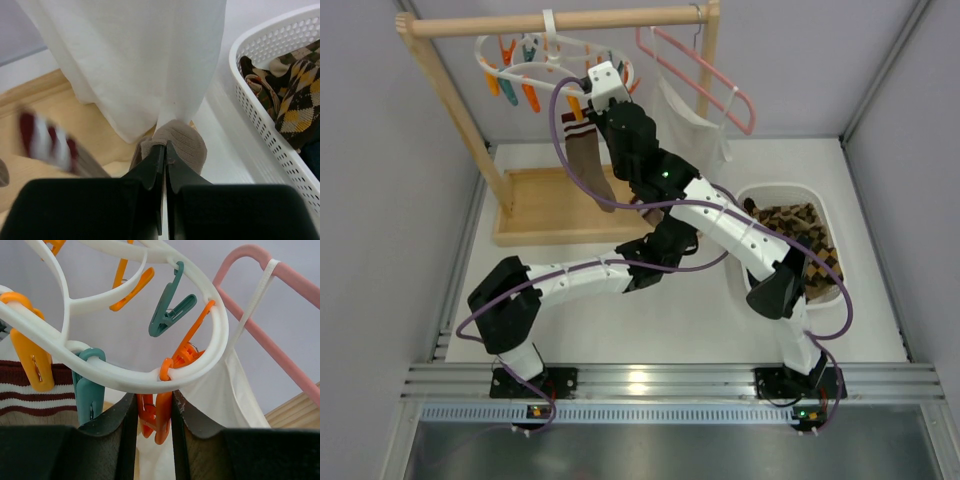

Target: Remove the socks clipped to the hanger

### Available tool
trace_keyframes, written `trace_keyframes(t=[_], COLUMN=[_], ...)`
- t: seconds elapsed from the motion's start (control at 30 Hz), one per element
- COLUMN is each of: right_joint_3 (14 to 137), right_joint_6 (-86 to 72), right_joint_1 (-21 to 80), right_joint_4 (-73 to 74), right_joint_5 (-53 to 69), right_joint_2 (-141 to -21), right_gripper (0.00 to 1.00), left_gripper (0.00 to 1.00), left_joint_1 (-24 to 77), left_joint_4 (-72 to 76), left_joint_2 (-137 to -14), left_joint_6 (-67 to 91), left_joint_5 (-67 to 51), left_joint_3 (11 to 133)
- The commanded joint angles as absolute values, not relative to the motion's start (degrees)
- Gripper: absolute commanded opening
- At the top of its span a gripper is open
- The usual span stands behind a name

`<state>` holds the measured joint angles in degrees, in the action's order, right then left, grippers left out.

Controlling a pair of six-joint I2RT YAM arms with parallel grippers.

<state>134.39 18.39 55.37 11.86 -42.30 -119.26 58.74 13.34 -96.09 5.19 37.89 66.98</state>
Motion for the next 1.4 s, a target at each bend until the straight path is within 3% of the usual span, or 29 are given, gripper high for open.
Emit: trace_keyframes(t=[0.0,0.1,0.23,0.4,0.6,0.7,0.83,1.07,1.23,1.37], right_joint_3=[136.32,136.32,134.74,131.23,124.3,118.32,111.72,97.84,89.93,76.77], right_joint_6=[17.14,16.7,15.65,13.01,10.81,9.41,6.34,2.29,0.45,-3.24], right_joint_1=[55.81,55.72,55.63,55.72,56.42,56.95,57.74,57.92,57.92,57.83], right_joint_4=[10.28,10.98,11.6,12.83,13.01,13.1,14.76,16.78,19.6,20.55], right_joint_5=[-40.25,-39.99,-38.59,-36.48,-35.07,-31.91,-29.19,-26.8,-31.54,-37.34], right_joint_2=[-117.69,-117.6,-116.11,-113.21,-106.62,-101.7,-93.63,-80.52,-68.66,-58.03], right_gripper=[0.0,0.02,0.36,0.61,0.7,0.79,0.99,0.99,0.99,1.0], left_gripper=[0.0,0.0,0.0,0.0,0.0,0.0,0.0,0.0,0.0,0.0], left_joint_1=[58.8,58.8,59.24,59.85,60.73,61.69,62.84,63.28,63.37,63.54], left_joint_4=[15.82,15.73,15.73,15.73,15.73,15.82,15.82,15.82,15.91,16.7], left_joint_2=[-93.96,-92.47,-87.91,-82.19,-76.56,-72.7,-68.75,-63.37,-62.14,-63.98], left_joint_6=[8.52,9.05,9.23,12.39,16.34,18.63,20.91,25.75,28.12,29.0], left_joint_5=[36.39,36.3,36.04,33.67,29.62,27.25,25.05,18.47,11.62,5.9], left_joint_3=[65.83,64.87,62.85,58.11,53.28,50.2,47.03,43.24,44.29,47.71])
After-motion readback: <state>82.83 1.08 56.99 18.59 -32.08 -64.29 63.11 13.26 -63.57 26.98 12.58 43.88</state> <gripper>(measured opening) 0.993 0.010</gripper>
